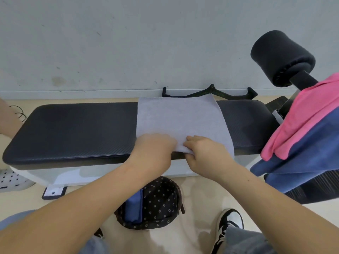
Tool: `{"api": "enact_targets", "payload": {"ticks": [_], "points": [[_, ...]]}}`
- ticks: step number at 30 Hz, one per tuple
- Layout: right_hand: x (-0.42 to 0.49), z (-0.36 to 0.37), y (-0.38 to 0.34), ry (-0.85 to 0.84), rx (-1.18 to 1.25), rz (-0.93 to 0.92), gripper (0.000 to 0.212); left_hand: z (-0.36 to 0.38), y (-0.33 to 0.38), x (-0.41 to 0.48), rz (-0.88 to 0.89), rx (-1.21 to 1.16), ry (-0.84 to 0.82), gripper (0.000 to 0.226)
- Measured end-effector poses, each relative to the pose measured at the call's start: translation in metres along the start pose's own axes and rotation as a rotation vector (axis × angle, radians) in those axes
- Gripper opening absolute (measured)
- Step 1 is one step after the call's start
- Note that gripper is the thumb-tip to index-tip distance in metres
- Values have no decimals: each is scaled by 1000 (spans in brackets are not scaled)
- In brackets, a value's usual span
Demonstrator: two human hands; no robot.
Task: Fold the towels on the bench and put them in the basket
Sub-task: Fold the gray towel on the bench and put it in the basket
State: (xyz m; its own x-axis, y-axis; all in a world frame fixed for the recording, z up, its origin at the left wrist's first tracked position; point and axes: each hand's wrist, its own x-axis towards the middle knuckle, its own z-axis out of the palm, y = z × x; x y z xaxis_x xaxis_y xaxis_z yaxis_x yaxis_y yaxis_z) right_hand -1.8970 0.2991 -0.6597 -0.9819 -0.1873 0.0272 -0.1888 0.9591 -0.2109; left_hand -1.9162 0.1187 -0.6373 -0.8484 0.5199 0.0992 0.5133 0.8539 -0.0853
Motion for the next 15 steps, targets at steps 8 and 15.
{"api": "enact_targets", "payload": {"ticks": [8, 15], "points": [[-23, -33, 51, 46, 126, 207, 29, -8, -46, -6, -124, -160, -68, 22], [-42, -56, 74, -19, 332, 352, 27, -20, -62, -10, -180, -550, -184, 24]]}}
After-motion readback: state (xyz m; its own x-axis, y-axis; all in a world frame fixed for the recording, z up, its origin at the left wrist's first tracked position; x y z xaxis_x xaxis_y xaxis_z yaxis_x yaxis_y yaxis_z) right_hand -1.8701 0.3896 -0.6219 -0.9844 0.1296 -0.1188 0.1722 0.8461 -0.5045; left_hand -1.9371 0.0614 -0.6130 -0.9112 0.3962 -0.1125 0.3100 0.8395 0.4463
